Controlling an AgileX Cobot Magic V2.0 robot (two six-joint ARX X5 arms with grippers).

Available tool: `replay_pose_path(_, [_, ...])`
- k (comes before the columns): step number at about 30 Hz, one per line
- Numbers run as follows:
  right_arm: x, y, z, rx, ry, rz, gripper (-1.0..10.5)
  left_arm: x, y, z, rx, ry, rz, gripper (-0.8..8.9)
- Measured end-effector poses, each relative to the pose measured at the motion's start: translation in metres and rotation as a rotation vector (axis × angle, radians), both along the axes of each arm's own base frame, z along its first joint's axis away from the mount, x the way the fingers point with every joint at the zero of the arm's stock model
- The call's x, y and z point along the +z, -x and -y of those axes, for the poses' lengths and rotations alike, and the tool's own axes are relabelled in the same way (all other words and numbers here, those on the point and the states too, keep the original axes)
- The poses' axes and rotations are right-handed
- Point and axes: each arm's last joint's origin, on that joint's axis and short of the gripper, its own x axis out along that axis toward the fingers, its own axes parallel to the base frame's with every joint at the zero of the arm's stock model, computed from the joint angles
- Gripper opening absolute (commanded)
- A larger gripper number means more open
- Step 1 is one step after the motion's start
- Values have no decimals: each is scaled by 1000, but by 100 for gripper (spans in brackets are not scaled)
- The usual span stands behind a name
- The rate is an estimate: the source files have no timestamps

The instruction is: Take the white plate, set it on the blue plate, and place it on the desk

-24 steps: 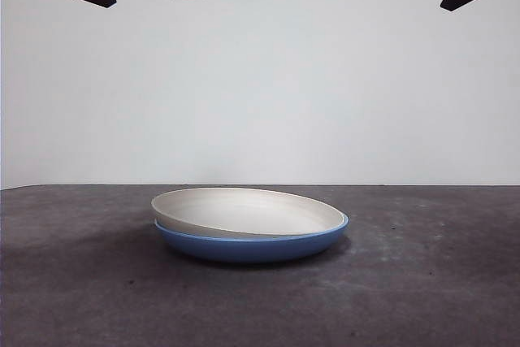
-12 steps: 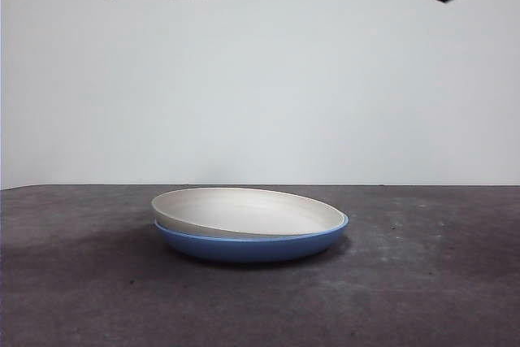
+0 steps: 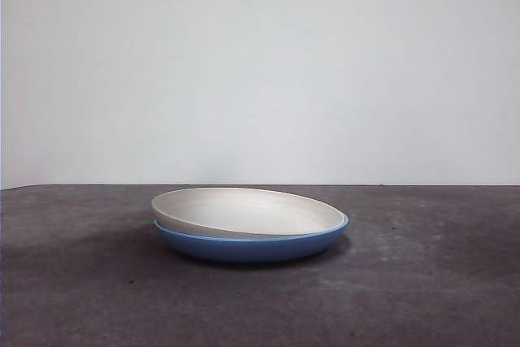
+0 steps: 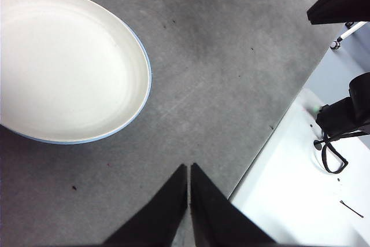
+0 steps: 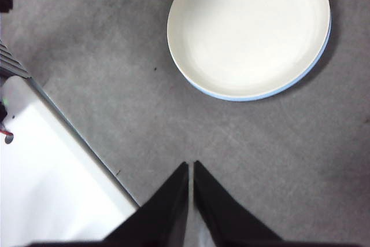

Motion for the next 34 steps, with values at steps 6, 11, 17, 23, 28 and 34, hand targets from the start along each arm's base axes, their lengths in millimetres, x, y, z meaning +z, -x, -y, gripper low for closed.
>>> replay_pose_path(6, [1,-1,0,0,-4,8,8,0,0,0,0,0,0,9])
replay_pose_path(11, [1,-1,0,0,-4,7,8,0,0,0,0,0,0,9])
replay_pose_path(17, [1,-1,0,0,-4,8,8,0,0,0,0,0,0,9])
replay_pose_path(23, [1,-1,0,0,-4,8,8,14,8,-11,40,14,138,9])
replay_pose_path(28, [1,-1,0,0,-4,8,8,47,20,-40,280,36,477,9])
replay_pose_path(34, [1,-1,0,0,-4,8,8,73,52,-77,613,51,819,9])
